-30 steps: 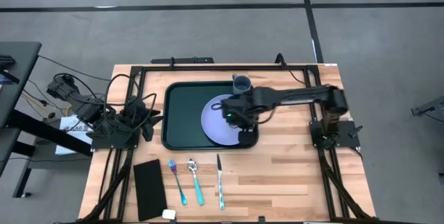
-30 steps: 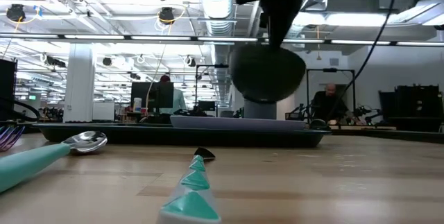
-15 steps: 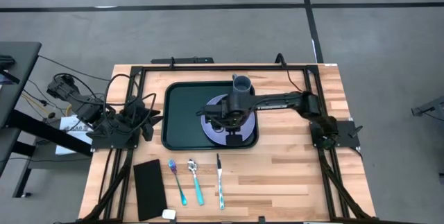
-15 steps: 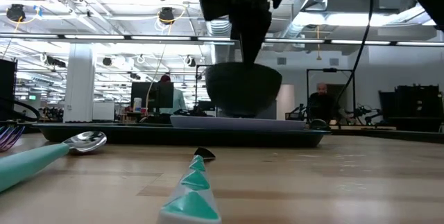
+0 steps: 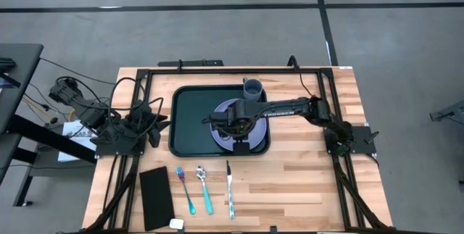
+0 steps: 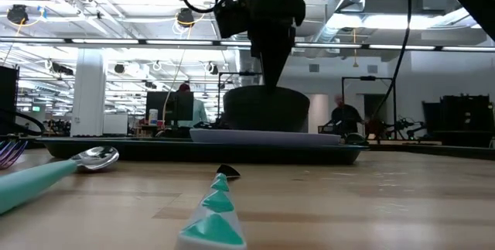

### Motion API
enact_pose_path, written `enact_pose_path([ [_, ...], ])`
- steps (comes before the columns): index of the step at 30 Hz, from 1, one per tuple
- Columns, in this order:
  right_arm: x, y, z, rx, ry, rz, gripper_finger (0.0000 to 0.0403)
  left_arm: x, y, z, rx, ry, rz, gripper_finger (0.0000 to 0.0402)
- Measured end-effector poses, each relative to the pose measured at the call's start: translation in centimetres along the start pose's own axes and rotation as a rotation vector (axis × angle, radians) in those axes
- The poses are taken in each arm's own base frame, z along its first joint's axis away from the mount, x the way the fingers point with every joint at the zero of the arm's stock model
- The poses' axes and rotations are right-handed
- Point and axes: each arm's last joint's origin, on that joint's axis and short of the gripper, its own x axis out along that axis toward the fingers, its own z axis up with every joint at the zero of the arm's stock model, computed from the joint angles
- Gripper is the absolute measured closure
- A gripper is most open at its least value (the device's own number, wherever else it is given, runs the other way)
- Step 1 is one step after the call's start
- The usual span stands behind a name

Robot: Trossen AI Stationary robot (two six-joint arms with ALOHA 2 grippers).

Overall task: Set up tray
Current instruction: Put the black bowl on the purple plate, then put the black napkin on the green serving tray to the left of the purple plate

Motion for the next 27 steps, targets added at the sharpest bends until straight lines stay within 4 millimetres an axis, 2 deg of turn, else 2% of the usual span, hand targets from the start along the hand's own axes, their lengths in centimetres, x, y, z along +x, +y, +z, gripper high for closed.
enact_pose_path([
  [10,0.0,0.0,-0.1,0.030,0.004,0.005,0.0333,0.0,0.0,0.0,0.000,0.001,0.000,0.0280],
  [13,-1.0,0.1,-0.2,0.043,0.008,0.006,0.0326,0.0,0.0,0.0,0.000,0.001,0.000,0.0280],
  [17,-3.0,0.2,0.2,0.095,-0.060,0.061,0.0321,0.0,0.0,0.0,0.001,0.009,-0.004,0.0280],
  [20,-6.1,0.9,-0.3,0.057,-0.188,0.182,0.0320,0.0,0.0,-0.1,0.001,0.026,-0.012,0.0280],
  [24,-11.0,2.5,-2.6,-0.058,-0.377,0.243,0.0320,0.0,-0.1,-0.1,-0.013,0.033,-0.015,0.0280],
  [27,-12.8,3.3,-4.9,-0.088,-0.448,0.248,0.0320,0.1,-0.2,-0.1,-0.034,0.031,-0.012,0.0280],
])
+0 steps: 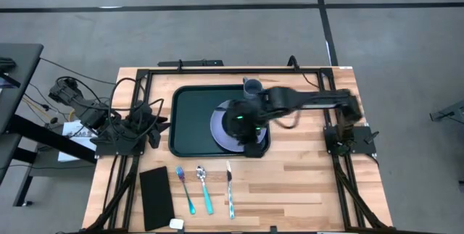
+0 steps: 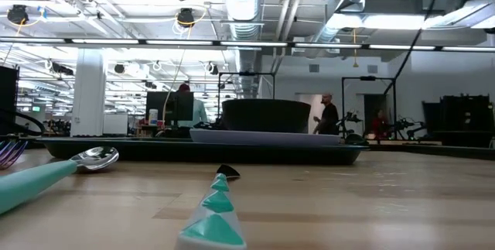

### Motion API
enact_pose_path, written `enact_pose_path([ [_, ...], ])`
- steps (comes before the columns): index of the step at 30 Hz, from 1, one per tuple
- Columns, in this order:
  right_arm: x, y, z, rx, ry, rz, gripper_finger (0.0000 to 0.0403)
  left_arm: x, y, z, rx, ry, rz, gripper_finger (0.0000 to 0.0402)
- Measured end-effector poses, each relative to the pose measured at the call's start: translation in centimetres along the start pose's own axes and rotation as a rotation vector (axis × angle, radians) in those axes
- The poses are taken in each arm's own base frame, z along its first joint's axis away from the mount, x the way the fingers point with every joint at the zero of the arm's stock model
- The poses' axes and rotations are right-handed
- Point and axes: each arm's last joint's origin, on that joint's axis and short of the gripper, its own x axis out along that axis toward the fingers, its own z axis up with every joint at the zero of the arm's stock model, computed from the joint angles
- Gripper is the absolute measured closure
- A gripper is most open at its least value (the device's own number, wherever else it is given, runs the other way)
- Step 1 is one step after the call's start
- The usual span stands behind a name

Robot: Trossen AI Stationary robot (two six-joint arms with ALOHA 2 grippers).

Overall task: Set up tray
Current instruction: Put the black napkin on the green serving tray to the left of the purple plate

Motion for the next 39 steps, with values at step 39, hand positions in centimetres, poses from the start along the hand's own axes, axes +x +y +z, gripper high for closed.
enact_pose_path([
  [39,-8.4,3.6,-28.6,-0.168,-1.586,0.320,0.0320,2.9,-2.7,-2.2,-0.364,0.101,0.121,0.0280],
])
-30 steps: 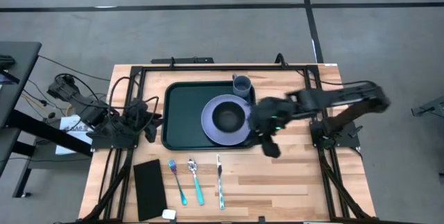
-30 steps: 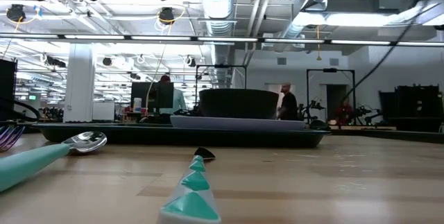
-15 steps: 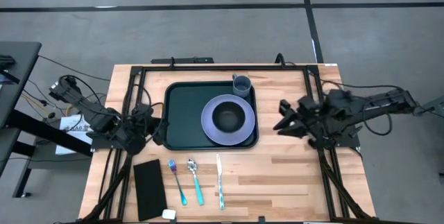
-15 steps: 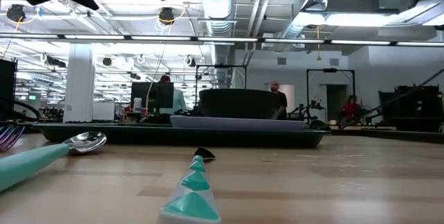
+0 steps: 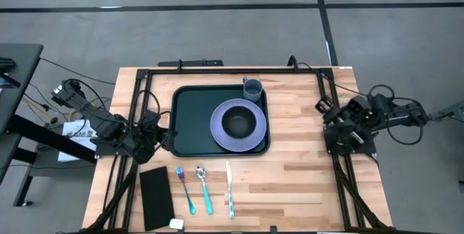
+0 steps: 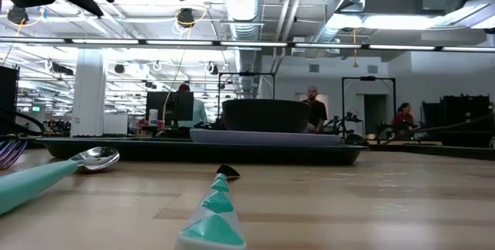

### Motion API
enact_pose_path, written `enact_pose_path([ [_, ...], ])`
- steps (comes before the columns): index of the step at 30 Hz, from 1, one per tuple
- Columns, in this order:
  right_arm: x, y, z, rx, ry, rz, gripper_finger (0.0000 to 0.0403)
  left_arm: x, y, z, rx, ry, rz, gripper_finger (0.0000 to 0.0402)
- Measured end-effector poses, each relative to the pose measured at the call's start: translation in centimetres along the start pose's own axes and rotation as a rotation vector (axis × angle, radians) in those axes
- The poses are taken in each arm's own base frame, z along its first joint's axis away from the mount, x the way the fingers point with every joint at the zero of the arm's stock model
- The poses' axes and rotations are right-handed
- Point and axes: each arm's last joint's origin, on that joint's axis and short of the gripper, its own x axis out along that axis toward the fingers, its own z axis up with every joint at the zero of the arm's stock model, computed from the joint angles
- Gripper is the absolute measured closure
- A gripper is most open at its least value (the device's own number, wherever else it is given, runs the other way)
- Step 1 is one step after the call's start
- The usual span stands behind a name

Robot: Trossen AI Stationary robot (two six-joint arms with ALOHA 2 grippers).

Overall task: Set up tray
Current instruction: Put the black napkin on the green serving tray to the left of the purple plate

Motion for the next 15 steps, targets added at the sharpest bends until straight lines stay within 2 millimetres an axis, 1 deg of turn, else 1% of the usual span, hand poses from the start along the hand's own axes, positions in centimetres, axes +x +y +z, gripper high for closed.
enact_pose_path([
  [4,-2.1,0.2,-0.8,-0.052,-0.126,0.038,0.0320,0.0,0.0,0.0,-0.020,0.001,0.000,0.0280],
  [10,-4.5,0.2,-2.6,-0.080,-0.256,0.048,0.0320,0.0,0.0,0.0,-0.021,0.001,0.000,0.0280],
  [15,-5.8,0.0,-3.9,-0.085,-0.298,0.040,0.0320,0.0,0.0,-0.1,-0.021,0.033,0.003,0.0280],
])
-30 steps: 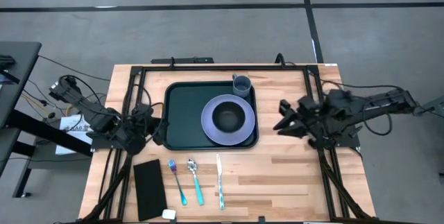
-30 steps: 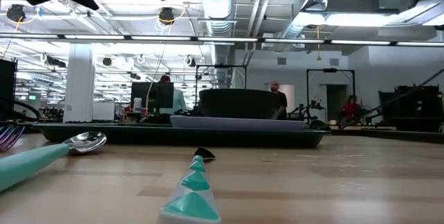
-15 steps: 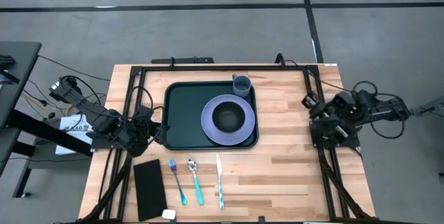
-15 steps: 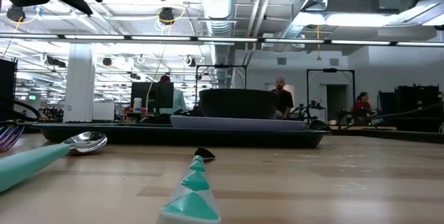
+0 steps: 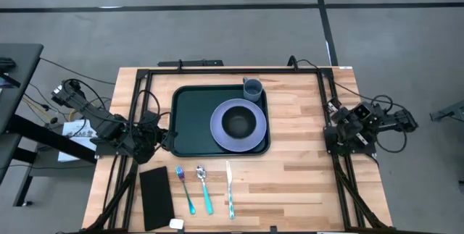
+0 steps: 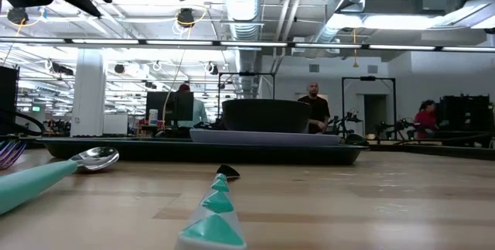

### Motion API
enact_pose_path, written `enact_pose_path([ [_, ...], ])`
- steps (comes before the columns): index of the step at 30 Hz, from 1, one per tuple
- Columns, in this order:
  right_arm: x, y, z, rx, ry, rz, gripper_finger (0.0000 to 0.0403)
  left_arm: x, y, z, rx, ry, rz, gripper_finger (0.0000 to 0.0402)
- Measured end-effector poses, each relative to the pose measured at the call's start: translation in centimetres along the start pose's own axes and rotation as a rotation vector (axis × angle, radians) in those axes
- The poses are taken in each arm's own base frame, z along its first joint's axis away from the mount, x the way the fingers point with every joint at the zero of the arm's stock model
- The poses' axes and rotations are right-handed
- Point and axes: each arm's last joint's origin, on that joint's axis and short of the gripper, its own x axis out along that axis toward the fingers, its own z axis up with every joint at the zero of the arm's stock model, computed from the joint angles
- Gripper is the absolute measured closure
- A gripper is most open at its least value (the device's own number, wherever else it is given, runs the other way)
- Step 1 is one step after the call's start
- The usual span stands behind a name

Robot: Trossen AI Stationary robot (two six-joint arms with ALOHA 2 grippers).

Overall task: Set up tray
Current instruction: Put the black napkin on the green serving tray to the left of the purple plate

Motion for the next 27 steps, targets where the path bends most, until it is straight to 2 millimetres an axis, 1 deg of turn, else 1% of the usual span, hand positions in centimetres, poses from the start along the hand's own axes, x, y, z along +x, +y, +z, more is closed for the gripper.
enact_pose_path([
  [4,-0.1,-0.3,-1.0,0.015,0.087,-0.027,0.0320,0.0,0.0,-0.2,0.000,0.065,0.006,0.0280],
  [10,-0.6,-1.0,-2.9,0.001,0.292,-0.112,0.0320,0.0,0.0,-0.4,-0.038,0.131,0.015,0.0280],
  [14,-1.2,-1.7,-4.0,0.006,0.417,-0.204,0.0320,0.0,0.0,-0.4,-0.050,0.133,0.016,0.0280],
  [17,-1.8,-2.4,-4.7,0.010,0.494,-0.320,0.0320,0.0,0.0,-0.4,-0.050,0.133,0.016,0.0280],
  [22,-2.5,-3.0,-5.4,0.003,0.582,-0.410,0.0321,0.0,0.0,-0.4,-0.073,0.133,0.018,0.0280],
  [27,-3.2,-3.4,-5.9,0.049,0.645,-0.495,0.0334,0.0,0.0,-0.4,-0.077,0.141,0.019,0.0280],
])
